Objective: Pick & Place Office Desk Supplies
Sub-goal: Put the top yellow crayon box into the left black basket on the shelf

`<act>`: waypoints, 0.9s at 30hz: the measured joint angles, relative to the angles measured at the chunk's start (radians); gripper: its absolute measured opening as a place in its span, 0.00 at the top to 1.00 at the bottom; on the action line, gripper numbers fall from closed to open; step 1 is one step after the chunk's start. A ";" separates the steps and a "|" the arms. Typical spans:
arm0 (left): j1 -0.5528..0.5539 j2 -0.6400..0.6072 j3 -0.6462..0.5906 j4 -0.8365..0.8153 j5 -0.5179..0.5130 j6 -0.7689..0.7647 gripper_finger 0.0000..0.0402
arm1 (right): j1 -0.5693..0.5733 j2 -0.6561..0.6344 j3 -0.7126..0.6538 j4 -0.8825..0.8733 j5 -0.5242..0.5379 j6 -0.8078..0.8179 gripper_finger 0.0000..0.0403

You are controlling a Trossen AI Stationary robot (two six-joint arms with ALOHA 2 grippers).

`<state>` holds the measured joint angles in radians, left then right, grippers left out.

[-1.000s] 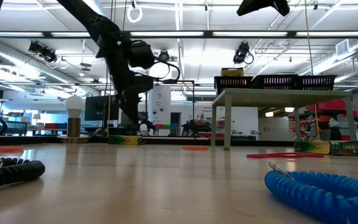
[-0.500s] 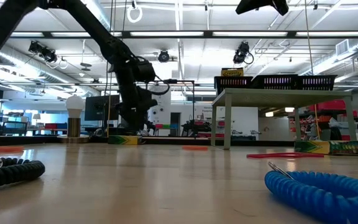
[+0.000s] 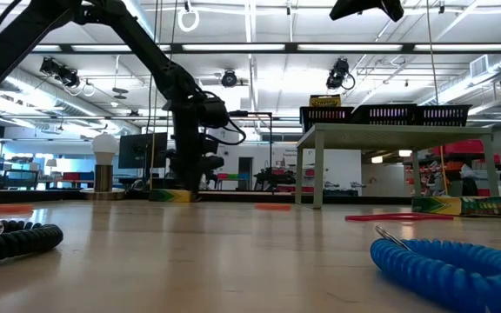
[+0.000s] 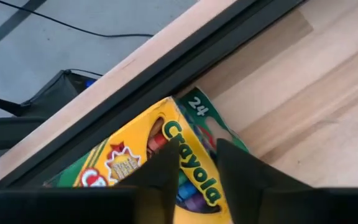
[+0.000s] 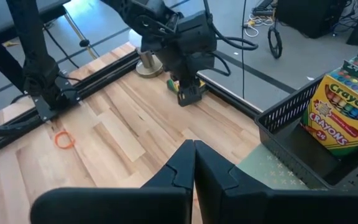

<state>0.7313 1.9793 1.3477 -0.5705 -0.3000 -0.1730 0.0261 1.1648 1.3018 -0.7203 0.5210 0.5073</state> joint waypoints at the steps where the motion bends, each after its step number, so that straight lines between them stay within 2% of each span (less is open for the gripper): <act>1: 0.000 -0.001 0.000 -0.006 0.006 0.001 0.77 | 0.000 0.000 0.000 0.000 0.000 -0.003 0.97; 7: -0.045 -0.009 0.000 -0.067 0.066 0.034 0.98 | 0.000 0.000 0.000 0.001 0.000 -0.012 0.97; 12: -0.121 -0.045 -0.005 -0.152 0.104 0.087 0.99 | 0.000 0.000 0.000 0.001 0.000 -0.021 0.97; 21: -0.247 -0.188 -0.013 -0.321 0.161 0.074 0.99 | 0.000 0.000 0.000 0.000 0.000 -0.033 0.97; 27: -0.322 -0.313 -0.013 -0.316 0.298 -0.009 0.99 | 0.005 0.000 0.000 -0.006 0.000 -0.033 0.97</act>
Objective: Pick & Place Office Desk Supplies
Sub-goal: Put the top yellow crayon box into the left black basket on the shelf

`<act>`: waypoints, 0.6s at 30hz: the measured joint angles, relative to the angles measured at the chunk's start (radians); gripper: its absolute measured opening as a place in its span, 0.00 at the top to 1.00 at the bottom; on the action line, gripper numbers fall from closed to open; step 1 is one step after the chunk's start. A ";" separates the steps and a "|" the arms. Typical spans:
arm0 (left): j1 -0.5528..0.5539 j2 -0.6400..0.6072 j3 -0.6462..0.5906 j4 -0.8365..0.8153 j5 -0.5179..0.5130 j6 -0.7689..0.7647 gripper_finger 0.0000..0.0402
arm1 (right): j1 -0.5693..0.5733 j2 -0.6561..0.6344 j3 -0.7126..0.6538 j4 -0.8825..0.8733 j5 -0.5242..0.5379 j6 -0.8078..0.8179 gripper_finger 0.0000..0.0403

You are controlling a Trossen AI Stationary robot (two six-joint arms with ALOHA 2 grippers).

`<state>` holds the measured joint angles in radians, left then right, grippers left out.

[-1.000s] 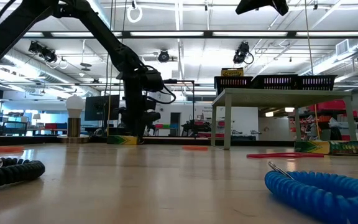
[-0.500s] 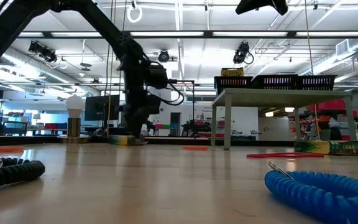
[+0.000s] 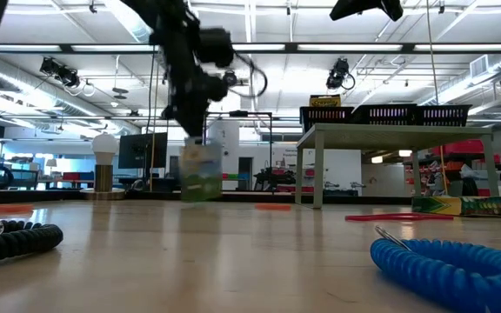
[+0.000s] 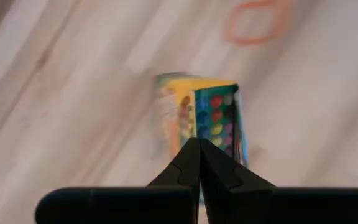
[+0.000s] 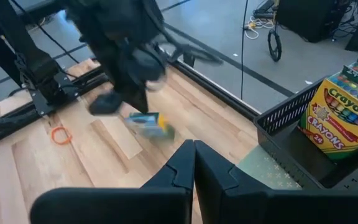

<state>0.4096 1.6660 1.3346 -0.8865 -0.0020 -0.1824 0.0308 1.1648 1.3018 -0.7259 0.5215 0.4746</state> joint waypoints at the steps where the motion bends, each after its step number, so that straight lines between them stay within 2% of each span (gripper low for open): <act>1: -0.012 -0.023 0.000 0.006 0.018 -0.020 0.99 | 0.005 0.000 0.000 -0.010 0.000 0.004 0.97; 6: -0.072 -0.109 0.001 0.044 0.096 -0.113 0.99 | 0.071 0.000 0.000 -0.080 0.008 0.034 0.98; 10: -0.126 -0.125 0.002 0.058 0.109 -0.132 0.99 | 0.127 -0.002 -0.043 -0.073 0.065 0.088 0.99; 14: -0.176 -0.107 0.002 0.066 0.109 -0.056 0.97 | 0.160 -0.003 -0.110 -0.023 0.074 0.142 0.98; 18: -0.229 -0.058 0.002 0.061 0.086 0.117 0.87 | 0.169 -0.003 -0.173 0.085 0.073 0.146 0.99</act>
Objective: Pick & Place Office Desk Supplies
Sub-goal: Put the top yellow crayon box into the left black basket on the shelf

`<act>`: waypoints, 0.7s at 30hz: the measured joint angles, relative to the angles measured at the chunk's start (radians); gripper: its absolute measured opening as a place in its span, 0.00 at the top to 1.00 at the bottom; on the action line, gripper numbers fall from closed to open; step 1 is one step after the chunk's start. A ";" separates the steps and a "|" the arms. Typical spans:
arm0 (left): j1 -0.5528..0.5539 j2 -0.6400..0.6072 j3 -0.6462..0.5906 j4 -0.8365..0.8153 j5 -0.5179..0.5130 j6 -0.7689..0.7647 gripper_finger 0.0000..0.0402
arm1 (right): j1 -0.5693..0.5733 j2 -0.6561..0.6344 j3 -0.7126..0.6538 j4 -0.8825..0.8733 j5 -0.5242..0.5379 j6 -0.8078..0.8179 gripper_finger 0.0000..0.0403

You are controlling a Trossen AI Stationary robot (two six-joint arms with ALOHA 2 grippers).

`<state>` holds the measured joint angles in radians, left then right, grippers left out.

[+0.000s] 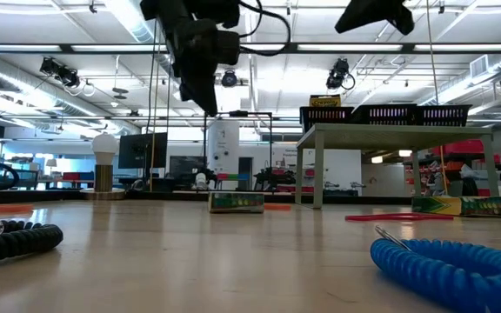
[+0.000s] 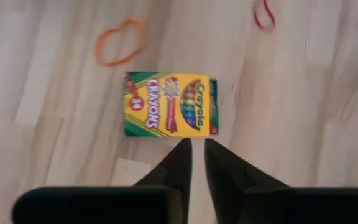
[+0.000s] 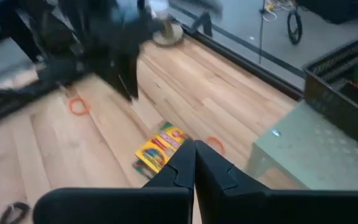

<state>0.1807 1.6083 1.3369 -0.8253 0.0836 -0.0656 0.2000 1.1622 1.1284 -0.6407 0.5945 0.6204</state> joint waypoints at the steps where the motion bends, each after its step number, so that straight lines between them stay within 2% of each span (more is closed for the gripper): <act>1: -0.012 0.016 0.000 0.004 -0.008 0.040 0.84 | 0.000 0.000 -0.008 0.021 0.000 -0.002 0.99; 5: -0.040 0.110 0.000 0.037 -0.129 0.179 0.72 | 0.000 0.000 -0.010 0.034 -0.002 -0.007 0.98; 7: -0.032 0.157 0.000 0.090 -0.190 0.196 0.67 | 0.000 0.000 -0.010 0.032 -0.003 -0.007 0.98; 10: 0.013 0.220 0.000 0.182 -0.189 0.195 0.64 | 0.003 0.000 -0.010 0.034 -0.010 -0.006 0.98; 16: 0.122 0.317 0.000 0.207 -0.150 0.186 0.72 | 0.035 0.000 -0.010 0.055 -0.011 -0.005 0.98; 21: 0.153 0.348 0.000 0.150 -0.037 0.186 0.86 | 0.061 0.000 -0.010 0.057 0.005 -0.004 0.98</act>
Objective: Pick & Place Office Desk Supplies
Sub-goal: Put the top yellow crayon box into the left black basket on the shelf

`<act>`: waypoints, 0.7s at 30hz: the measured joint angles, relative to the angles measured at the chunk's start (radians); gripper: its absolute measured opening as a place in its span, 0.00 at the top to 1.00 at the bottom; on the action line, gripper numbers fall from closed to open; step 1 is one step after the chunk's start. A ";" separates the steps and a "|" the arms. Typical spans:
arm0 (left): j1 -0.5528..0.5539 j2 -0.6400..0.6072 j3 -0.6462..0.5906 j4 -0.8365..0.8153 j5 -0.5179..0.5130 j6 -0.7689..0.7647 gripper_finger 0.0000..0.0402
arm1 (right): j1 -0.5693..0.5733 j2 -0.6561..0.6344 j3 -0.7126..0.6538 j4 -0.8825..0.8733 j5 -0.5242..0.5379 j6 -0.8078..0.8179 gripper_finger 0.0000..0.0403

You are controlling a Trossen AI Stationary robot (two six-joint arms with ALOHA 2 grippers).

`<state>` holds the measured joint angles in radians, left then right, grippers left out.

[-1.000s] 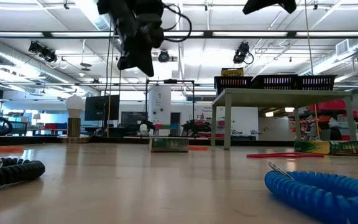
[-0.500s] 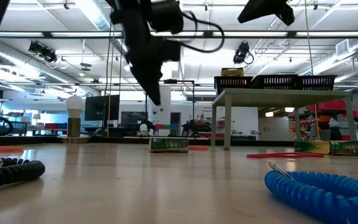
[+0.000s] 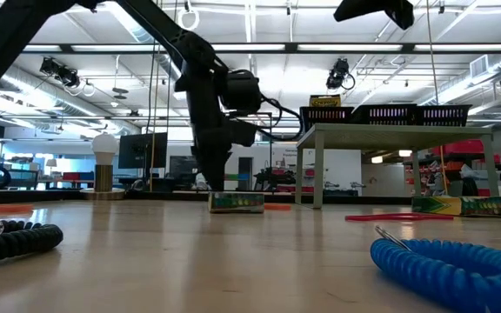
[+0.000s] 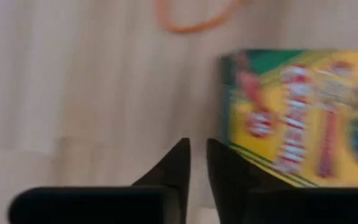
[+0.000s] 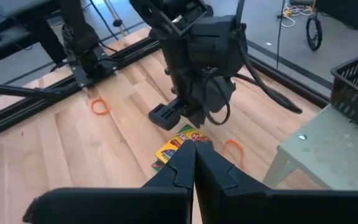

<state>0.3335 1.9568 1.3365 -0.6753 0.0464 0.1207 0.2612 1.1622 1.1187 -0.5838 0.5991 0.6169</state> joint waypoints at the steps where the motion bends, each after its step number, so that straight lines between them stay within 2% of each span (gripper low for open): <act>1: -0.005 0.000 0.000 -0.008 0.028 0.000 0.89 | 0.004 0.000 0.000 0.005 0.001 0.000 0.98; 5: -0.036 0.000 0.000 -0.049 0.113 -0.001 0.98 | 0.012 0.000 0.000 0.014 0.004 -0.003 0.98; 13: -0.139 -0.007 -0.004 -0.193 0.226 0.004 0.98 | 0.012 0.000 0.000 0.013 0.006 -0.004 0.98; 21: -0.195 -0.197 -0.139 -0.097 0.228 0.034 0.96 | 0.049 0.000 0.000 0.008 0.006 -0.011 0.98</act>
<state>0.1383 1.7603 1.1977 -0.7724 0.2742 0.1548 0.3100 1.1618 1.1187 -0.5760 0.6055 0.6057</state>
